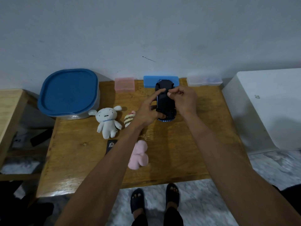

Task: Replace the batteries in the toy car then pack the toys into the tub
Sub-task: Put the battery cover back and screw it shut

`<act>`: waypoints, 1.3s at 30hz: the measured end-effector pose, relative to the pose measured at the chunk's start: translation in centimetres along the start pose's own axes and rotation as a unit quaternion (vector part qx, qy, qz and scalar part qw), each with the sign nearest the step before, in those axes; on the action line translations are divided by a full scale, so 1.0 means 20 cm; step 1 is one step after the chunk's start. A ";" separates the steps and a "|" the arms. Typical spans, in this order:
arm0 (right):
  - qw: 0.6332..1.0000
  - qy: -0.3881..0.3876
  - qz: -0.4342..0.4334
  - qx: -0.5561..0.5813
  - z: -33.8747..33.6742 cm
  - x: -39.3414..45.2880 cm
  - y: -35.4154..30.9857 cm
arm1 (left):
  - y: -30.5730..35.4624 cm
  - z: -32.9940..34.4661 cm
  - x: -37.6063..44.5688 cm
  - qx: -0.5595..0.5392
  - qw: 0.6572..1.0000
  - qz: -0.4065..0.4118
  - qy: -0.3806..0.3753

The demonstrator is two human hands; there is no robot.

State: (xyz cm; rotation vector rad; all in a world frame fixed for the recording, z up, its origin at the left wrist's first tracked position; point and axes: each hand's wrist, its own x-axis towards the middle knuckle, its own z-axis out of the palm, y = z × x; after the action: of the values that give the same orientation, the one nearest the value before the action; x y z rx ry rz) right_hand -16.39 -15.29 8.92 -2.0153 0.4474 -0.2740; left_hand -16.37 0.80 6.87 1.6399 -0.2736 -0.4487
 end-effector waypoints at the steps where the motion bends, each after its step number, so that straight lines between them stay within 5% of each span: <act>1: 1.000 0.000 0.006 0.005 0.00 0.00 -0.01 | 0.00 0.00 0.00 -0.002 1.000 0.001 0.002; 8: 0.990 0.016 0.112 0.084 -0.01 0.02 -0.02 | 0.00 0.01 0.00 -0.006 1.000 0.012 -0.004; 13: 0.991 0.049 0.105 0.061 -0.06 0.00 0.03 | 0.01 0.03 0.01 -0.020 1.000 -0.004 0.000; 23: 0.951 0.049 0.255 -0.166 -0.25 -0.23 0.47 | -0.02 0.09 0.03 -0.023 1.000 -0.017 -0.003; 35: 0.948 -0.013 0.214 -0.237 -0.26 -0.37 0.61 | -0.08 0.14 -0.01 -0.032 0.998 -0.041 -0.020; 39: 0.959 0.048 0.243 -0.138 -0.25 -0.31 0.54 | -0.09 0.13 -0.03 -0.056 0.997 -0.058 -0.014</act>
State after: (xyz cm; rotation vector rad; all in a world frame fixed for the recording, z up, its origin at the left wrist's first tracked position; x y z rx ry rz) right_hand -26.01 -21.26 1.74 -2.0862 1.0698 -0.0030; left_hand -18.19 -1.12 5.06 1.5461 -0.1717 -0.5667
